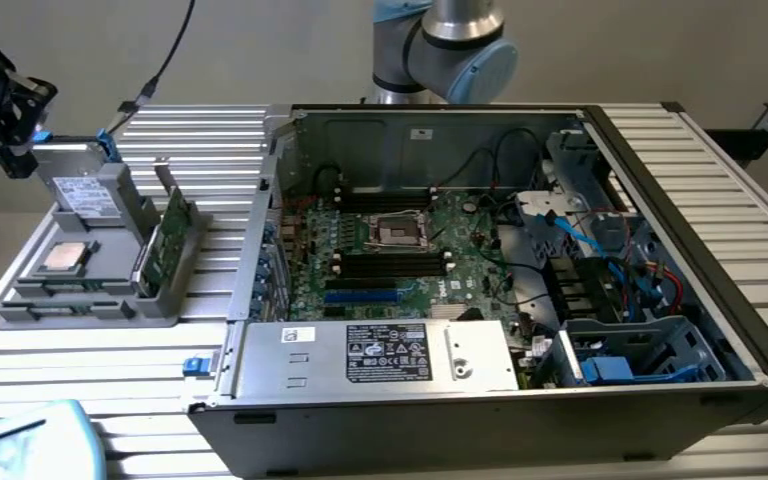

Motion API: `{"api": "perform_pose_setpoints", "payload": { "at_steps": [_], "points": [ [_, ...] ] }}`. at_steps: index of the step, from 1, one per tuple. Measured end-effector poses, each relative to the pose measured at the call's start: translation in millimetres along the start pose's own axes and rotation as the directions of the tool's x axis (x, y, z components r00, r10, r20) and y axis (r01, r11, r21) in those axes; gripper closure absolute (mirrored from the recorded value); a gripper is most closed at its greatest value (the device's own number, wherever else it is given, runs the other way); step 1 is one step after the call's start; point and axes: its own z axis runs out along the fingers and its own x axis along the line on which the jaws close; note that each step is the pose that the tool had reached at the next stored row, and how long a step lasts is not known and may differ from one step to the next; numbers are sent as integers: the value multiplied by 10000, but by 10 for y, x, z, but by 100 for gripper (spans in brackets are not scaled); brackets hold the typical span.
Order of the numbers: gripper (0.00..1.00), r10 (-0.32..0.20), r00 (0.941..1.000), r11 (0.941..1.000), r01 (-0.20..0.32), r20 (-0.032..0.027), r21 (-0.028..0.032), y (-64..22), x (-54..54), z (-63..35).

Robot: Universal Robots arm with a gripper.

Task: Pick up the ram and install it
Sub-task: 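Reach for the ram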

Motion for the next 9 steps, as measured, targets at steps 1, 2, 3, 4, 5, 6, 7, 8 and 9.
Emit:
{"api": "perform_pose_setpoints", "payload": {
  "at_steps": [1,2,3,4,5,6,7,8,9],
  "points": [
    [89,-11,10000,10000,11,-1,1,-12,20,3],
    [89,-21,10000,10000,21,-1,1,-23,41,8],
    [89,-33,10000,10000,33,-2,2,-34,61,11],
    [89,-44,10000,10000,44,-3,4,-41,81,16],
    [89,-51,10000,10000,51,-6,3,-42,86,19],
    [89,-52,10000,10000,52,-16,4,-42,86,19],
    [89,-52,10000,10000,52,-16,4,-43,86,19],
    [89,-52,10000,10000,52,-17,4,-42,86,19],
    [89,-51,10000,10000,51,-18,4,-42,86,19]
  ]
}}
